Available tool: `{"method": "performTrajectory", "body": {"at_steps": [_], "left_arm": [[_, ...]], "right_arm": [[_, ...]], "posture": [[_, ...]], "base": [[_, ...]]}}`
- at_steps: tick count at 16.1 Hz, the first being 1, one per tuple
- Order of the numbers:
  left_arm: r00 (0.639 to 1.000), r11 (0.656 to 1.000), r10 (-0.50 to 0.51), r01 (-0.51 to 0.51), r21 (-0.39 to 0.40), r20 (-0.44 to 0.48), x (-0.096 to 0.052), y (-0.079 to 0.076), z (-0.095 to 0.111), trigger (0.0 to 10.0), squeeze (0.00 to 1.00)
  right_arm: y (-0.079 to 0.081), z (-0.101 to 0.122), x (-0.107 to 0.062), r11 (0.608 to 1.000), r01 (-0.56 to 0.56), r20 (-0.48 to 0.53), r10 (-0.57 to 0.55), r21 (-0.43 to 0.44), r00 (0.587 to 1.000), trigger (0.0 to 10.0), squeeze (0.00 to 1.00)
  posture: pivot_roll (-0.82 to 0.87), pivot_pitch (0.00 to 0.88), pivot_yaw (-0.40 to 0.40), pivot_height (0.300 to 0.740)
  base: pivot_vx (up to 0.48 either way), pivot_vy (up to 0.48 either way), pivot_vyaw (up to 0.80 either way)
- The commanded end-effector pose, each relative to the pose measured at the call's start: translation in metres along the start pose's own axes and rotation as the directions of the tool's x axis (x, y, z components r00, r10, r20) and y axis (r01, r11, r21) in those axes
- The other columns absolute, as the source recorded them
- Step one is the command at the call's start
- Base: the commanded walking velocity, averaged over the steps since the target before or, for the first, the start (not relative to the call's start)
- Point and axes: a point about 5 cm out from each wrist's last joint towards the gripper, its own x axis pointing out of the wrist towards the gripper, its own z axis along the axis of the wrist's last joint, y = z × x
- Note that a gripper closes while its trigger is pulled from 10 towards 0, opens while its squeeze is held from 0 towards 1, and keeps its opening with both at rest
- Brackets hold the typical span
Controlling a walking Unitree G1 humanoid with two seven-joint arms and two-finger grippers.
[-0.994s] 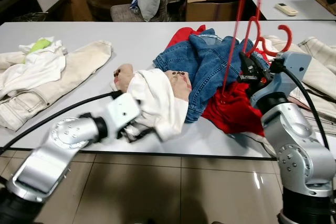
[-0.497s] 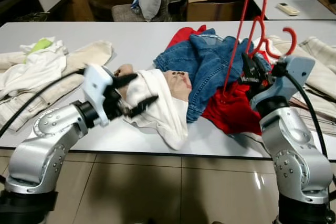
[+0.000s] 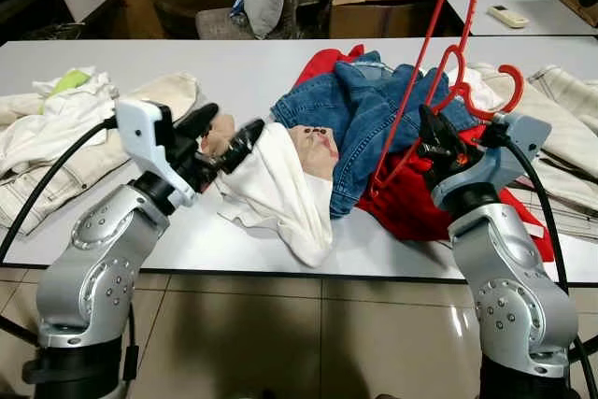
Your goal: Hang hanger
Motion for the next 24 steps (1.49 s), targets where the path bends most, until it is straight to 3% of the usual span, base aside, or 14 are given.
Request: {"method": "performTrajectory", "body": {"at_steps": [1,3,4,5,6,7,9,11,15,16,17,19,21,24], "left_arm": [[0.994,0.994,0.106,-0.106,0.000,0.000,0.000,0.011,0.001,10.0,1.00],[0.993,0.993,0.115,-0.115,0.012,-0.018,-0.002,0.010,-0.004,10.0,0.94],[0.991,0.991,0.135,-0.134,0.021,-0.025,-0.003,0.010,-0.007,10.0,0.63],[0.989,0.989,0.149,-0.149,0.019,-0.023,-0.003,0.011,-0.008,10.0,0.57],[0.988,0.988,0.155,-0.155,0.015,-0.018,-0.002,0.011,-0.007,10.0,0.29],[0.987,0.987,0.158,-0.158,0.017,-0.018,-0.002,0.011,-0.007,10.0,0.29],[0.986,0.985,0.165,-0.163,0.049,-0.039,-0.002,0.012,-0.010,10.0,0.00],[0.985,0.984,0.167,-0.163,0.076,-0.052,-0.002,0.012,-0.012,10.0,0.00],[0.984,0.983,0.169,-0.163,0.090,-0.060,-0.001,0.010,-0.014,10.0,0.00],[0.983,0.981,0.174,-0.167,0.099,-0.064,-0.001,0.010,-0.016,10.0,0.00],[0.982,0.980,0.176,-0.169,0.103,-0.067,-0.001,0.010,-0.017,10.0,0.00],[0.982,0.980,0.178,-0.171,0.102,-0.069,0.000,0.010,-0.018,10.0,0.00],[0.981,0.980,0.181,-0.174,0.101,-0.070,0.000,0.009,-0.020,10.0,0.00],[0.981,0.979,0.182,-0.175,0.100,-0.067,0.001,0.008,-0.020,10.0,0.00]], "right_arm": [[0.003,-0.001,-0.002,1.000,-0.015,-0.001,0.015,0.008,1.000,10.0,0.00],[0.004,-0.002,-0.003,1.000,-0.021,0.008,0.021,0.004,1.000,10.0,0.00],[0.005,-0.003,-0.004,1.000,-0.013,0.002,0.013,0.012,1.000,10.0,0.00],[0.005,-0.006,-0.005,1.000,0.003,-0.012,-0.003,0.000,1.000,10.0,0.00],[0.006,-0.007,-0.005,1.000,0.014,-0.017,-0.013,0.011,1.000,10.0,0.00],[0.007,-0.008,-0.005,1.000,0.016,-0.016,-0.016,0.022,1.000,10.0,0.00],[0.007,-0.004,-0.003,1.000,0.013,-0.010,-0.013,0.004,1.000,10.0,0.00],[0.010,0.009,0.003,1.000,-0.007,0.059,0.006,0.007,0.998,10.0,0.00],[0.014,0.017,0.005,0.992,-0.049,0.096,0.060,-0.114,0.994,10.0,0.00],[0.006,0.015,0.009,0.957,0.056,0.119,-0.023,-0.283,0.993,10.0,0.00],[0.000,0.013,0.011,0.923,0.162,0.133,-0.123,-0.350,0.984,10.0,0.00],[0.012,0.008,0.009,0.962,-0.035,0.056,0.053,-0.271,0.997,10.0,0.00],[0.007,0.012,0.010,0.962,0.020,0.099,0.008,-0.274,0.995,10.0,0.00],[0.010,0.009,0.010,0.968,-0.030,0.080,0.052,-0.250,0.995,10.0,0.00]], "posture": [[-0.06,0.000,0.068,0.740],[-0.07,0.000,0.066,0.740],[-0.06,0.000,0.061,0.740],[-0.06,0.000,0.059,0.740],[-0.06,0.000,0.058,0.740],[-0.06,0.000,0.058,0.740],[-0.06,0.000,0.058,0.740],[-0.06,0.000,0.058,0.740],[-0.06,0.000,0.053,0.740],[-0.06,0.000,0.053,0.740],[-0.06,0.000,0.051,0.740],[-0.06,0.000,0.048,0.740],[-0.07,0.000,0.043,0.740],[-0.07,0.000,0.039,0.740]], "base": [[0.000,0.000,0.00],[0.000,0.000,0.00],[0.000,0.000,0.00],[0.000,0.000,0.00],[0.000,0.375,0.00],[0.000,0.375,0.00],[0.000,0.428,0.00],[0.000,0.424,0.00],[0.000,0.373,0.00],[0.000,0.296,0.00],[0.000,0.266,0.00],[0.000,0.261,0.00],[0.000,0.261,0.00],[0.000,0.260,0.00]]}}
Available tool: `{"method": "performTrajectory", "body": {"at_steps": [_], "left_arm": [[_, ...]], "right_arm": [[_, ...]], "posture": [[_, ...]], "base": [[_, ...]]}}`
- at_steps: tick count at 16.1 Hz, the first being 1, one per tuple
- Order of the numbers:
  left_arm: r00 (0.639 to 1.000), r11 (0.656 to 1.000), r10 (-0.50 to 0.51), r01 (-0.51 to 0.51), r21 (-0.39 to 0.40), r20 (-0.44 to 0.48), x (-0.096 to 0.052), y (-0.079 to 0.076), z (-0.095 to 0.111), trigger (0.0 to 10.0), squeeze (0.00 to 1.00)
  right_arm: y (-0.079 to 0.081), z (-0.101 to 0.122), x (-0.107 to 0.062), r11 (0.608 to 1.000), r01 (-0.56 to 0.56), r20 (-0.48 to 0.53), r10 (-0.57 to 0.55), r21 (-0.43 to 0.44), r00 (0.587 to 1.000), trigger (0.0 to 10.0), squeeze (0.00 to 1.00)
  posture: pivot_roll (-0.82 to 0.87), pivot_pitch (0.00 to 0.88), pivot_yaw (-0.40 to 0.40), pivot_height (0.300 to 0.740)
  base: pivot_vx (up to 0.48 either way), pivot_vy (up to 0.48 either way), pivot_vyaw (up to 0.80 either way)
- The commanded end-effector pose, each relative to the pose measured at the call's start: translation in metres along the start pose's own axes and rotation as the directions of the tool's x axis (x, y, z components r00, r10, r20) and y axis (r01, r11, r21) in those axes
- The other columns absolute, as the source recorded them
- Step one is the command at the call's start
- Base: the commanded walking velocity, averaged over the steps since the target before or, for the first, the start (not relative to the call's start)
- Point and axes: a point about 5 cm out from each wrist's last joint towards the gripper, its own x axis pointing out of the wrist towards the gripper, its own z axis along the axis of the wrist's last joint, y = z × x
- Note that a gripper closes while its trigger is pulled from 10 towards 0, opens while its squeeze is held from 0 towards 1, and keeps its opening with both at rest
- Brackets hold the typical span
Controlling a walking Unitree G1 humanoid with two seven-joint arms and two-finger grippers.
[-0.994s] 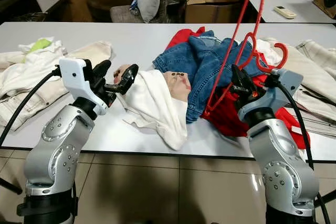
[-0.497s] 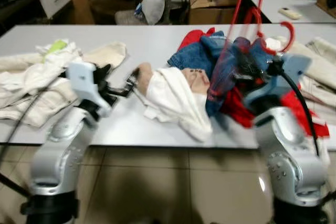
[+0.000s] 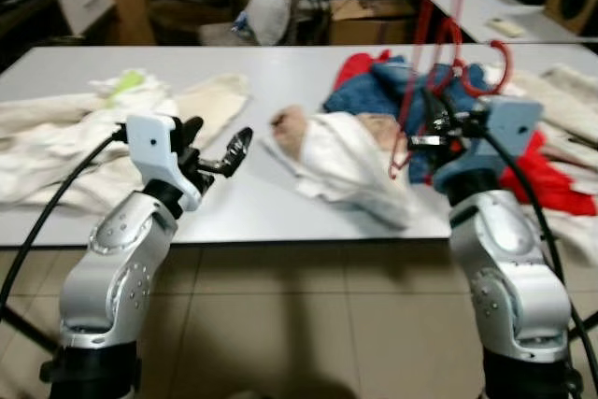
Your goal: Hang hanger
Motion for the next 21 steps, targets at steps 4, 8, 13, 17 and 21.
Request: {"method": "performTrajectory", "body": {"at_steps": [4,8,13,17,21], "left_arm": [[0.999,0.999,0.038,-0.038,0.024,-0.001,-0.002,0.006,-0.001,10.0,0.00],[0.999,0.998,0.046,-0.045,0.046,-0.027,-0.006,0.006,-0.006,10.0,0.00],[0.994,0.992,0.084,-0.077,0.096,-0.073,-0.011,0.013,-0.016,10.0,0.00],[0.993,0.992,0.085,-0.077,0.102,-0.076,-0.011,0.013,-0.017,10.0,0.00],[0.992,0.991,0.093,-0.085,0.100,-0.083,-0.012,0.014,-0.022,10.0,0.00]], "right_arm": [[0.010,-0.009,-0.002,0.994,-0.101,-0.079,0.105,0.049,0.991,10.0,0.00],[0.004,-0.021,-0.005,0.994,-0.069,-0.123,0.078,0.080,0.989,10.0,0.00],[0.000,-0.048,-0.019,0.990,-0.141,-0.268,0.143,0.028,0.953,10.0,0.00],[-0.001,-0.047,-0.019,0.985,-0.131,-0.256,0.156,0.113,0.954,10.0,0.00],[0.000,-0.046,-0.020,0.985,-0.130,-0.251,0.155,0.113,0.955,10.0,0.00]], "posture": [[-0.06,0.000,0.032,0.740],[-0.05,0.000,0.030,0.740],[-0.04,0.000,0.028,0.740],[-0.04,0.000,0.029,0.740],[-0.04,0.000,0.029,0.740]], "base": [[0.000,0.274,0.00],[0.000,0.393,0.00],[0.000,0.389,0.00],[0.000,0.384,0.00],[0.000,0.383,0.00]]}}
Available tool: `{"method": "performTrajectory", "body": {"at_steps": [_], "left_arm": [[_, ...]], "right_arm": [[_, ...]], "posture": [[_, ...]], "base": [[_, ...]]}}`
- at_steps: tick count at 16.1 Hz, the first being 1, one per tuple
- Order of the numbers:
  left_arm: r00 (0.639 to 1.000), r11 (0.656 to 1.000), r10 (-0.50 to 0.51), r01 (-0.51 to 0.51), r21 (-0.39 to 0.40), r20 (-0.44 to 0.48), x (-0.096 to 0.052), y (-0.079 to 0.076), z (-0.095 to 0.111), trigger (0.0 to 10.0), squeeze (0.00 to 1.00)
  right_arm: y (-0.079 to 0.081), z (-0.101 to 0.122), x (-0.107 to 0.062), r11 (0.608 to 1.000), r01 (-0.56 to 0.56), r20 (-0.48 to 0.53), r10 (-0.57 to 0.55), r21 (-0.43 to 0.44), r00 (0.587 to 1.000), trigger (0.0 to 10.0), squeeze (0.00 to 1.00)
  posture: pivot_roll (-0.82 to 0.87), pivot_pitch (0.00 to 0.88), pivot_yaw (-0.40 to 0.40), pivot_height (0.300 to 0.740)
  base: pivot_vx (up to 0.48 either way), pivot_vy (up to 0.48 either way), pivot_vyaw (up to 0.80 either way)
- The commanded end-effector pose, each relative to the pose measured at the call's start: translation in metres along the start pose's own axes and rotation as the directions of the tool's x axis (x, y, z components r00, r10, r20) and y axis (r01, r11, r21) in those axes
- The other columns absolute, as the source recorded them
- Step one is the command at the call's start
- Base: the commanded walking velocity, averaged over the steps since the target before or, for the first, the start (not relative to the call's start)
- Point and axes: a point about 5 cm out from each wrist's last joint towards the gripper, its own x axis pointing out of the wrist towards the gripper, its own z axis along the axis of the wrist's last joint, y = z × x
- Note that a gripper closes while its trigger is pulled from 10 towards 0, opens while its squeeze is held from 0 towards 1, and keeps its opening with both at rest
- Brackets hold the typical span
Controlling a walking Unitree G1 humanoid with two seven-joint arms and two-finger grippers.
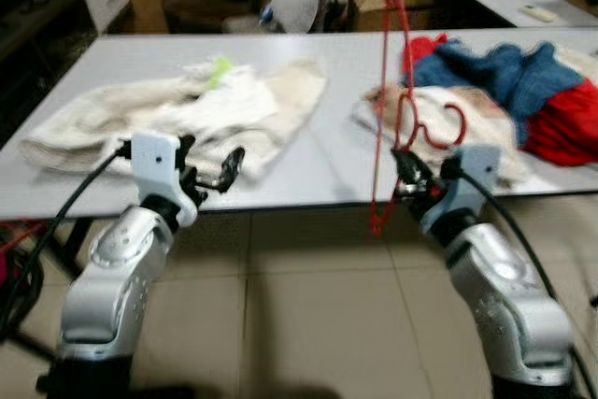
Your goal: Hang hanger
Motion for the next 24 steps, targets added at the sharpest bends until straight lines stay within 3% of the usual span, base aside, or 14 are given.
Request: {"method": "performTrajectory", "body": {"at_steps": [1,4,7,9,11,15,20,24], "left_arm": [[1.000,1.000,0.006,-0.006,0.005,-0.003,0.000,0.000,-0.002,10.0,0.00],[0.999,1.000,-0.002,0.001,-0.029,-0.048,-0.002,-0.009,-0.015,10.0,0.00],[0.998,0.999,0.048,-0.048,-0.006,-0.040,-0.003,-0.003,-0.020,10.0,0.00],[0.998,0.999,0.053,-0.053,0.003,-0.041,-0.005,-0.002,-0.021,10.0,0.00],[0.998,0.999,0.052,-0.052,0.003,-0.038,-0.005,-0.003,-0.021,10.0,0.00],[0.998,0.998,0.056,-0.056,0.007,-0.031,-0.004,-0.003,-0.022,10.0,0.00],[0.997,0.997,0.076,-0.075,0.020,-0.026,-0.004,0.000,-0.023,10.0,0.00],[0.996,0.996,0.083,-0.082,0.034,-0.031,-0.004,0.002,-0.025,10.0,0.00]], "right_arm": [[0.000,0.002,0.000,1.000,0.005,0.008,-0.005,0.022,1.000,10.0,0.00],[-0.006,-0.009,-0.002,0.999,0.031,-0.043,-0.030,0.021,0.999,10.0,0.00],[-0.011,-0.017,-0.005,0.998,0.041,-0.069,-0.037,0.050,0.997,10.0,0.00],[-0.016,-0.020,-0.004,0.998,0.068,-0.069,-0.069,-0.013,0.995,10.0,0.00],[-0.018,-0.025,-0.003,0.997,0.075,-0.086,-0.076,-0.017,0.993,10.0,0.00],[-0.014,-0.031,-0.004,1.000,0.014,-0.113,-0.014,-0.001,0.993,10.0,0.00],[-0.014,-0.030,-0.005,0.995,-0.045,-0.114,0.034,-0.095,0.993,10.0,0.00],[-0.013,-0.029,-0.004,0.990,-0.072,-0.117,0.058,-0.119,0.991,10.0,0.00]], "posture": [[-0.04,0.000,0.029,0.740],[-0.04,0.000,0.027,0.740],[-0.04,0.000,0.024,0.740],[-0.04,0.000,0.024,0.740],[-0.04,0.000,0.024,0.740],[-0.04,0.000,0.023,0.740],[-0.04,0.000,0.018,0.740],[-0.04,0.000,0.017,0.740]], "base": [[0.000,0.368,0.00],[0.000,0.000,0.00],[0.000,0.000,0.00],[0.152,0.000,-0.34],[0.336,0.000,-0.79],[0.366,0.000,0.00],[0.375,0.000,0.00],[0.368,0.000,0.00]]}}
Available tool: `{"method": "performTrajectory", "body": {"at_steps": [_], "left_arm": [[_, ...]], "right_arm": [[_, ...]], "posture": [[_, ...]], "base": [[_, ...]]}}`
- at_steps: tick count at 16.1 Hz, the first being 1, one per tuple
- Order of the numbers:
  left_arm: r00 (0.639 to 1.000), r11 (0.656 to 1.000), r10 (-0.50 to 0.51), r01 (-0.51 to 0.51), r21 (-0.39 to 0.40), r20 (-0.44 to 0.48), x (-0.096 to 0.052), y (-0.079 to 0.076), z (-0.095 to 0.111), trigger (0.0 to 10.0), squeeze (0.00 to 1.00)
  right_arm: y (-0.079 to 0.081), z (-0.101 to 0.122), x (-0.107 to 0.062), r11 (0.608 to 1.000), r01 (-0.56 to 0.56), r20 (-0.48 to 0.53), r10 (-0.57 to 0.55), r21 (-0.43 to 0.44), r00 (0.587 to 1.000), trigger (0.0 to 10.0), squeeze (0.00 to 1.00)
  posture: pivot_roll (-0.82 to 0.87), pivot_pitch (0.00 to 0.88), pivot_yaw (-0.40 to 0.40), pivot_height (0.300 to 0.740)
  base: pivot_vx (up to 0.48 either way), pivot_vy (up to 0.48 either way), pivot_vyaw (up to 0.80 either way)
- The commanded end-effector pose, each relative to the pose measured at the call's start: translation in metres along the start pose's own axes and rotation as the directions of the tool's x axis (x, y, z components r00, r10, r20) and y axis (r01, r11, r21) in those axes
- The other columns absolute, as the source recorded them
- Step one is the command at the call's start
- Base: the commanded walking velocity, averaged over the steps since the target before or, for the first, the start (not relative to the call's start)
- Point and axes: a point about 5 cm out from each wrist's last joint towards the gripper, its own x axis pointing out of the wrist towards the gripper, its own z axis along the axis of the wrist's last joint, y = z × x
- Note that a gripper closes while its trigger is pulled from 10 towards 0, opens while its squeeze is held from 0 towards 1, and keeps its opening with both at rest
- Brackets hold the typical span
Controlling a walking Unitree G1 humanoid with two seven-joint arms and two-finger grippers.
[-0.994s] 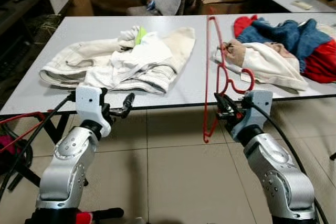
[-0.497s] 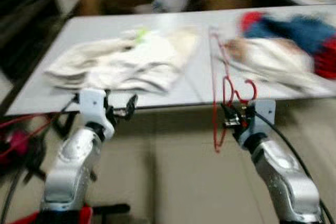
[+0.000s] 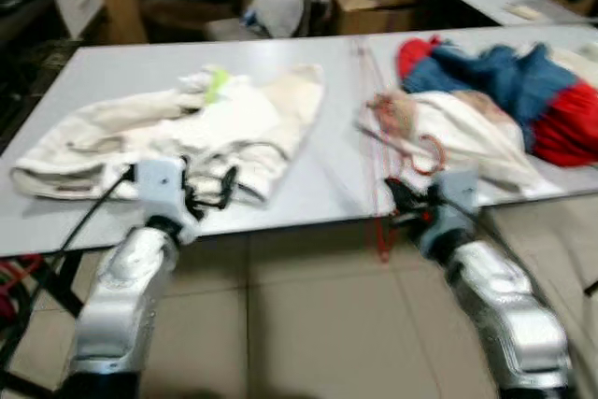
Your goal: Hang hanger
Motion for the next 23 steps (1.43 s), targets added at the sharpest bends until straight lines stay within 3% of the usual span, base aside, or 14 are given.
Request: {"method": "performTrajectory", "body": {"at_steps": [1,8,11,12,13,14,15,16,18,23], "left_arm": [[1.000,1.000,-0.010,0.010,0.011,0.006,0.003,-0.002,0.002,10.0,0.00],[0.998,0.998,-0.061,0.062,0.028,-0.020,0.012,-0.007,-0.002,10.0,0.00],[0.991,0.983,-0.118,0.126,0.134,-0.070,0.021,-0.013,-0.010,10.0,0.00],[0.986,0.964,-0.133,0.152,0.220,-0.097,0.026,-0.012,-0.015,10.0,0.00],[0.982,0.940,-0.122,0.160,0.300,-0.142,0.032,-0.006,-0.019,7.3,0.00],[0.981,0.932,-0.114,0.160,0.324,-0.158,0.034,-0.002,-0.021,7.3,0.00],[0.980,0.929,-0.109,0.160,0.334,-0.166,0.035,-0.001,-0.021,4.7,0.00],[0.972,0.920,-0.115,0.182,0.348,-0.202,0.037,0.003,-0.025,0.0,0.00],[0.962,0.900,-0.084,0.185,0.395,-0.259,0.044,0.010,-0.034,0.0,0.00],[0.961,0.899,-0.055,0.165,0.405,-0.269,0.060,0.019,-0.038,0.0,0.00]], "right_arm": [[-0.005,0.004,-0.002,1.000,0.013,0.019,-0.013,-0.027,1.000,10.0,0.00],[-0.009,0.000,-0.006,0.997,0.044,0.009,-0.043,-0.057,0.999,10.0,0.00],[-0.015,-0.002,-0.007,0.994,0.090,0.006,-0.090,-0.064,0.996,10.0,0.00],[-0.017,-0.001,-0.008,0.992,0.102,0.013,-0.101,-0.071,0.995,10.0,0.00],[-0.017,-0.001,-0.011,0.992,0.105,0.014,-0.104,-0.071,0.994,10.0,0.00],[-0.017,-0.002,-0.012,0.992,0.104,0.015,-0.103,-0.070,0.995,10.0,0.00],[-0.017,-0.002,-0.013,0.992,0.103,0.014,-0.102,-0.070,0.995,10.0,0.00],[-0.016,-0.003,-0.014,0.992,0.107,0.013,-0.106,-0.066,0.994,10.0,0.00],[-0.017,-0.004,-0.017,0.991,0.113,0.009,-0.113,-0.065,0.994,10.0,0.00],[-0.017,-0.005,-0.021,0.990,0.121,0.006,-0.121,-0.068,0.993,10.0,0.00]], "posture": [[-0.04,0.000,0.019,0.740],[-0.05,0.000,0.037,0.740],[-0.05,0.000,0.041,0.740],[-0.05,0.000,0.047,0.740],[-0.06,0.000,0.053,0.740],[-0.06,0.000,0.055,0.740],[-0.06,0.000,0.055,0.740],[-0.06,0.000,0.059,0.740],[-0.06,0.000,0.065,0.740],[-0.08,0.000,0.064,0.740]], "base": [[0.368,0.000,0.00],[0.315,0.000,0.00],[0.000,0.000,0.00],[0.000,0.000,0.00],[0.000,0.000,0.00],[0.000,0.000,0.00],[0.000,0.000,0.00],[0.000,0.000,0.00],[0.000,0.000,0.00],[0.000,0.000,0.00]]}}
